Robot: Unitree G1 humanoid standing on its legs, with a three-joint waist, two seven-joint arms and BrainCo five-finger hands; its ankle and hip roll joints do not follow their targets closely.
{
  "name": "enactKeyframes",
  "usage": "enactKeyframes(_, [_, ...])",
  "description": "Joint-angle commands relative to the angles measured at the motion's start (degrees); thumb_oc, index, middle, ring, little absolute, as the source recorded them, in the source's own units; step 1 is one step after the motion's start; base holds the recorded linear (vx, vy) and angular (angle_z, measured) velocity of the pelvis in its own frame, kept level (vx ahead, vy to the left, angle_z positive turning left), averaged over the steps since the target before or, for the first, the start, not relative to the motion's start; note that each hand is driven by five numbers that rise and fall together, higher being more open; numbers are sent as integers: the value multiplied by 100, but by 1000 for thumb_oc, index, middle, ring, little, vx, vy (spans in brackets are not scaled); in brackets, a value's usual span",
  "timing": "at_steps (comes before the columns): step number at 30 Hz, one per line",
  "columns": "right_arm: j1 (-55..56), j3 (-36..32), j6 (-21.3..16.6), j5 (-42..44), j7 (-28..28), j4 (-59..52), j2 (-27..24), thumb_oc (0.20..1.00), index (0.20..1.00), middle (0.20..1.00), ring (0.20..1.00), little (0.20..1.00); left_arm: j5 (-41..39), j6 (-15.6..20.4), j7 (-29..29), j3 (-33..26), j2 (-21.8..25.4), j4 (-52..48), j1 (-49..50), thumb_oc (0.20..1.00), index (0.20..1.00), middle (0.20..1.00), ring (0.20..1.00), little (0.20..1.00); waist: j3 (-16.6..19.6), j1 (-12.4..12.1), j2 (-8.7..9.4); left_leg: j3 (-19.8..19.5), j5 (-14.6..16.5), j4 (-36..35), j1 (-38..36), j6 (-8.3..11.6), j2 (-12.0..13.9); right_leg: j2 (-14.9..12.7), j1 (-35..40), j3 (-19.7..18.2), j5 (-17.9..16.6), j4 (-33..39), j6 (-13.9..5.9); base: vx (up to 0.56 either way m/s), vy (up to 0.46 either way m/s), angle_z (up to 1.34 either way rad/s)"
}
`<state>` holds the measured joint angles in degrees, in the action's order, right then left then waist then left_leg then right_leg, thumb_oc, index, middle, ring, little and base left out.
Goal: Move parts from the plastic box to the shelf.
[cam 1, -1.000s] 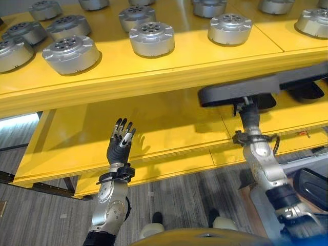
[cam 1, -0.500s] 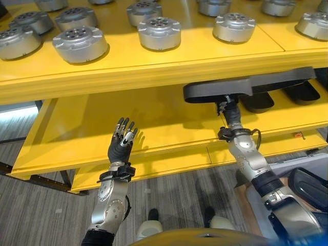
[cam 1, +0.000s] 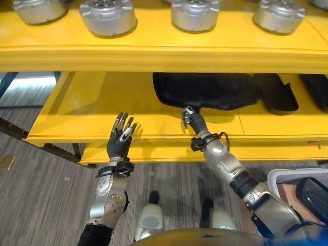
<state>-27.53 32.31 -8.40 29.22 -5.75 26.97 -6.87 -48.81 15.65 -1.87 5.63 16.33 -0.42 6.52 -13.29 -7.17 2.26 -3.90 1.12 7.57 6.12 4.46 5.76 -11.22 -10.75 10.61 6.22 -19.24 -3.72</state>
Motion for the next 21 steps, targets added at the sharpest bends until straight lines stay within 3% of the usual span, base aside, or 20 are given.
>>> enactKeyframes(1, [-683,-101,-321,161,53,-137,154,200,200,200,200,200,94,314,-30,-5,261,-540,-76,1000,1000,1000,1000,1000,-46,19,115,-245,774,388,-203,-126,79,-446,416,-520,-32,151,-427,-51,28,5])
enactKeyframes(10, [-609,-17,-274,-18,12,-15,183,200,200,200,200,200,126,348,-114,32,293,-577,-111,1000,1000,1000,1000,1000,-310,55,62,-263,884,706,-36,-122,18,-492,233,-584,33,-166,-425,-20,9,1])
enactKeyframes(21, [-687,-611,-468,-340,-348,-570,-398,200,200,200,200,200,117,381,-40,32,325,-555,-8,1000,1000,1000,1000,1000,-295,173,78,-243,794,562,-67,-98,98,-443,173,-604,-6,-111,-417,0,0,0])
